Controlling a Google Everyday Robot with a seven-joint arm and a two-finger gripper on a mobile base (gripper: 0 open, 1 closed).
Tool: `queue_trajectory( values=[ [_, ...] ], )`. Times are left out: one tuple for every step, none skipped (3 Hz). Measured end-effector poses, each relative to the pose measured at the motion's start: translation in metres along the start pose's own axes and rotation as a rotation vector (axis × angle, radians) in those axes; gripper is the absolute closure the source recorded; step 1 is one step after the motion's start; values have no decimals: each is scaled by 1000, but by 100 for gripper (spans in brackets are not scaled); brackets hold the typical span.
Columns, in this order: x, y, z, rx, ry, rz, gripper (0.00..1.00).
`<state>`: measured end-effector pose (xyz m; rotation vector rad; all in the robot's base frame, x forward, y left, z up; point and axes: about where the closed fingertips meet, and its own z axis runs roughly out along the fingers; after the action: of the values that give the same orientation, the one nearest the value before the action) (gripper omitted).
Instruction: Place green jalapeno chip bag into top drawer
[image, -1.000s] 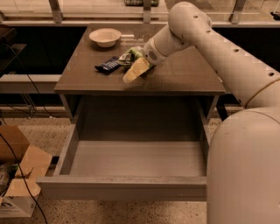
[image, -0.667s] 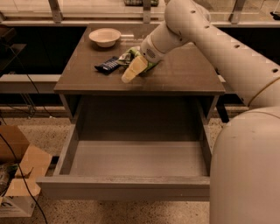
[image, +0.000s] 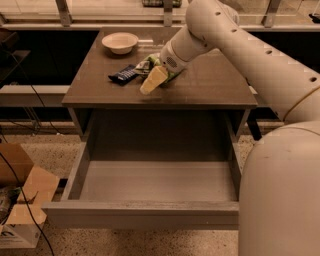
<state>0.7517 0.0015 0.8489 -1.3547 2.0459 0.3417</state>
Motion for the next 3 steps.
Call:
queue_trajectory(
  values=[
    [8, -5, 2, 6, 19, 17, 42],
    [7, -5, -5, 24, 20, 13, 65],
    [-10, 14, -35, 53, 13, -50, 96]
  ],
)
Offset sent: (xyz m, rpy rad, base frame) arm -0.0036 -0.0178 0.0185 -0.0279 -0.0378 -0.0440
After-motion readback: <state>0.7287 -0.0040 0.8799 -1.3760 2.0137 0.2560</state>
